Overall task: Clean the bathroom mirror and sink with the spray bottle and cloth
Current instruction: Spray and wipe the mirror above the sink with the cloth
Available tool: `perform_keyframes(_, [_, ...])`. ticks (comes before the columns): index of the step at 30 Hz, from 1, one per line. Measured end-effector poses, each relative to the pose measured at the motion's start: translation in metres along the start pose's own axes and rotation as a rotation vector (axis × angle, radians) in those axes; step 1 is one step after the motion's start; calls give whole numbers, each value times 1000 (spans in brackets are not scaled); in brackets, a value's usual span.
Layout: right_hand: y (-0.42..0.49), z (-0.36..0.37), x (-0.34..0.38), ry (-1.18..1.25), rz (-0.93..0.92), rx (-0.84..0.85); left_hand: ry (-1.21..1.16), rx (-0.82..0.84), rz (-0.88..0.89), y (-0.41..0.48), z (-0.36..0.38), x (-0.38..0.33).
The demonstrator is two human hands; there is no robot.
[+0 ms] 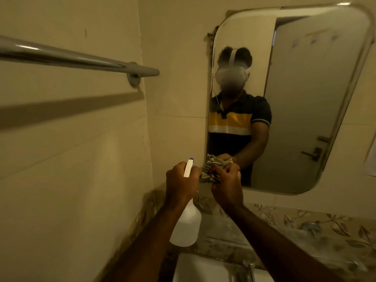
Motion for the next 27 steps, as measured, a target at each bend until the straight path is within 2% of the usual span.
perform_keyframes(8, [21, -8, 21, -104, -36, 41, -27, 40, 85, 25, -6, -24])
perform_keyframes(14, [47, -23, 47, -169, -60, -15, -62, 50, 170, 39, -13, -47])
perform_keyframes(20, [81, -47, 84, -144, -182, -102, -84, 50, 234, 51, -27, -82])
perform_keyframes(27, [135, -90, 139, -328, -289, -170, -140, 21, 235, 60, -34, -121])
Point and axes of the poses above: each hand's wrist, its own y-axis towards the middle knuckle, its own z-axis out of the palm, x = y × z, the point moved 4 cm from there along y, towards the middle knuckle, and after that the axes turned 3 degrees about y, right-handed, at the moved point
